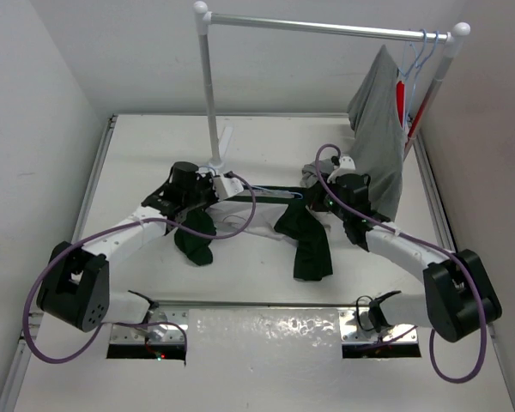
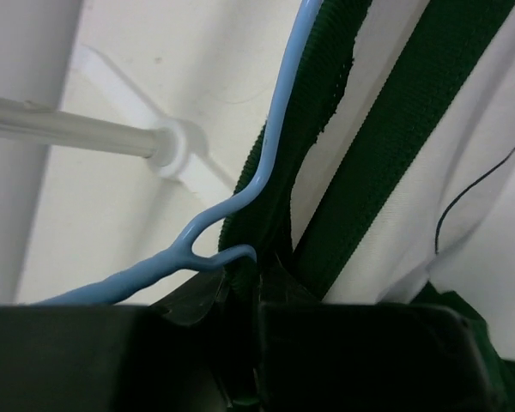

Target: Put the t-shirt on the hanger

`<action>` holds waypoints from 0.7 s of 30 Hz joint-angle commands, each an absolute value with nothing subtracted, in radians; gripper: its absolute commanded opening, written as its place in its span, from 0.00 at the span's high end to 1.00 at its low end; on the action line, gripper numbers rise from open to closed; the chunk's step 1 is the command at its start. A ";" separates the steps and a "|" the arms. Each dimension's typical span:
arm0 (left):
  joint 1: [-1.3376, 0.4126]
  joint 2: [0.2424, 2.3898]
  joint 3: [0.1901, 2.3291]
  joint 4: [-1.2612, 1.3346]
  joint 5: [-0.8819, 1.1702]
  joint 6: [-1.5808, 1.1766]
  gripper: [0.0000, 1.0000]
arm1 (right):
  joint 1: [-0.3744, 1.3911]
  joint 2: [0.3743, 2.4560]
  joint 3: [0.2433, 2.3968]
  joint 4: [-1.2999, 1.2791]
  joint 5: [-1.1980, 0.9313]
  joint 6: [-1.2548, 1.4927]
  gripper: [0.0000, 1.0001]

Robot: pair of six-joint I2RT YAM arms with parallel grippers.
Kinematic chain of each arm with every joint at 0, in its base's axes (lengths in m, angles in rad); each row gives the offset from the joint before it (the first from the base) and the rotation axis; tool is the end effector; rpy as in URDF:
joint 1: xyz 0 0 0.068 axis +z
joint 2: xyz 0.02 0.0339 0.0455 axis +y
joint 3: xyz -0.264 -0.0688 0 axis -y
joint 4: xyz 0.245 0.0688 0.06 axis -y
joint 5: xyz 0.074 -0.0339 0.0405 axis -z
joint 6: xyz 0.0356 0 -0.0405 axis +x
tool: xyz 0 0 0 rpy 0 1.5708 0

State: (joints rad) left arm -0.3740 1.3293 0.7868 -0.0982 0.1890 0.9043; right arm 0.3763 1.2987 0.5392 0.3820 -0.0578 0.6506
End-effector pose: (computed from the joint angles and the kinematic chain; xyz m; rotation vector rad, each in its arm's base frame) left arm 0.2629 -0.1104 0.2296 1.3945 1.7011 0.0879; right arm 0.2502 0.1011 0.2022 0.2368 2.0061 0.7246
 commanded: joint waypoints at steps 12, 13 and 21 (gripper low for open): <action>-0.538 1.402 0.771 0.009 -0.260 1.048 1.00 | 0.540 1.361 0.861 -0.025 0.287 0.195 1.00; -0.541 1.391 0.819 -0.049 -0.185 1.014 1.00 | 0.541 1.361 0.850 0.060 0.203 0.183 1.00; -0.540 1.356 0.931 -0.259 0.324 0.861 1.00 | 0.598 1.353 0.911 0.147 -0.264 0.057 0.85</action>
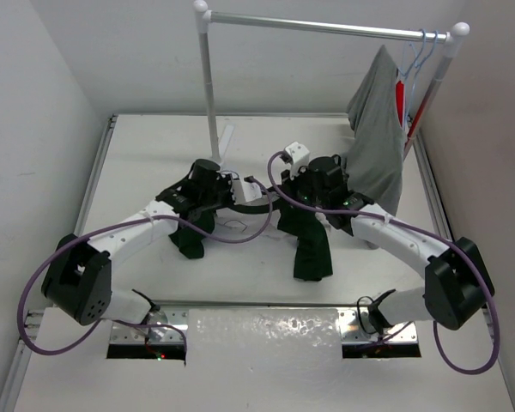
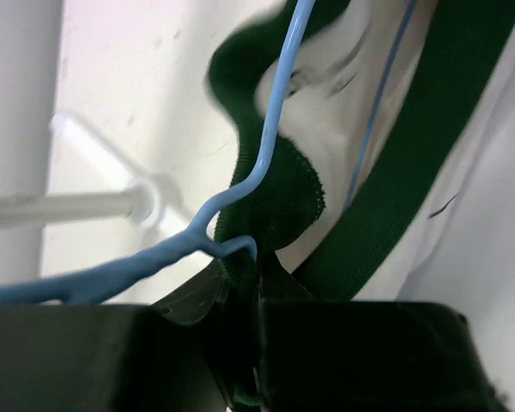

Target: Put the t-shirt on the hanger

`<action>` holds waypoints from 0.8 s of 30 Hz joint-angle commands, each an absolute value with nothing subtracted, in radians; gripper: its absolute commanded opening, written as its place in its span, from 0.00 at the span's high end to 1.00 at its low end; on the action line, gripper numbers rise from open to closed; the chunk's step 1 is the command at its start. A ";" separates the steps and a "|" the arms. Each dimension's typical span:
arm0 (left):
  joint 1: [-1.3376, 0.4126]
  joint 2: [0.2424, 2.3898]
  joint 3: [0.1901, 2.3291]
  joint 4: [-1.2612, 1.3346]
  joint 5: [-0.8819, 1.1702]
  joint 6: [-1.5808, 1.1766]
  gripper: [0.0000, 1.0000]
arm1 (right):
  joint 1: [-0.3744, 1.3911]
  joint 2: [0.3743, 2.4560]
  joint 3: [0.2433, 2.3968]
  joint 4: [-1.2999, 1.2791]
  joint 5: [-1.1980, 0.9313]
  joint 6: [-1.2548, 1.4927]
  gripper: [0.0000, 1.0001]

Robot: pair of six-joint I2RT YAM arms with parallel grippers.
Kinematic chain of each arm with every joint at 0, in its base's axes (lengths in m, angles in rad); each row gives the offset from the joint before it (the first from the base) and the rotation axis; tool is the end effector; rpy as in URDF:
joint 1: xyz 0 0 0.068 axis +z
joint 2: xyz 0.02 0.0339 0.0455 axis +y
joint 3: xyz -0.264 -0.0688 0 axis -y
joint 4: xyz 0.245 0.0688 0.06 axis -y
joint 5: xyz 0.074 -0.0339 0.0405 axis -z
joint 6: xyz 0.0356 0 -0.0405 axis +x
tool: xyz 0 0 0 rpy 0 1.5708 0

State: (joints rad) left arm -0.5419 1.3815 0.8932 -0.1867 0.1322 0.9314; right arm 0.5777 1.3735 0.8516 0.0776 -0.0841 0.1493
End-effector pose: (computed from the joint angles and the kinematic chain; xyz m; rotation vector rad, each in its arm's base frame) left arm 0.2547 -0.1588 0.2425 1.5565 1.6102 0.0628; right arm 0.2576 0.1715 0.2552 -0.4903 1.9970 0.5424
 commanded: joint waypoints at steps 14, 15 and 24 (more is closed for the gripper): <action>-0.541 1.358 0.948 -0.290 0.368 0.894 1.00 | 0.600 1.402 0.917 0.083 -0.437 -0.139 0.27; -0.541 1.353 0.948 -0.293 0.371 0.896 1.00 | 0.598 1.448 0.952 0.062 -0.454 -0.152 0.29; -0.532 1.331 0.968 -0.313 0.393 0.870 1.00 | 0.597 1.611 1.045 0.012 -0.528 -0.127 0.74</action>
State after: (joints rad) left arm -0.5343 1.3762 0.9127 -0.3279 0.3279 0.8837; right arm 0.5919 1.5978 1.0145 0.0132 -0.4988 -0.1280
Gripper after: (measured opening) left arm 0.046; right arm 0.296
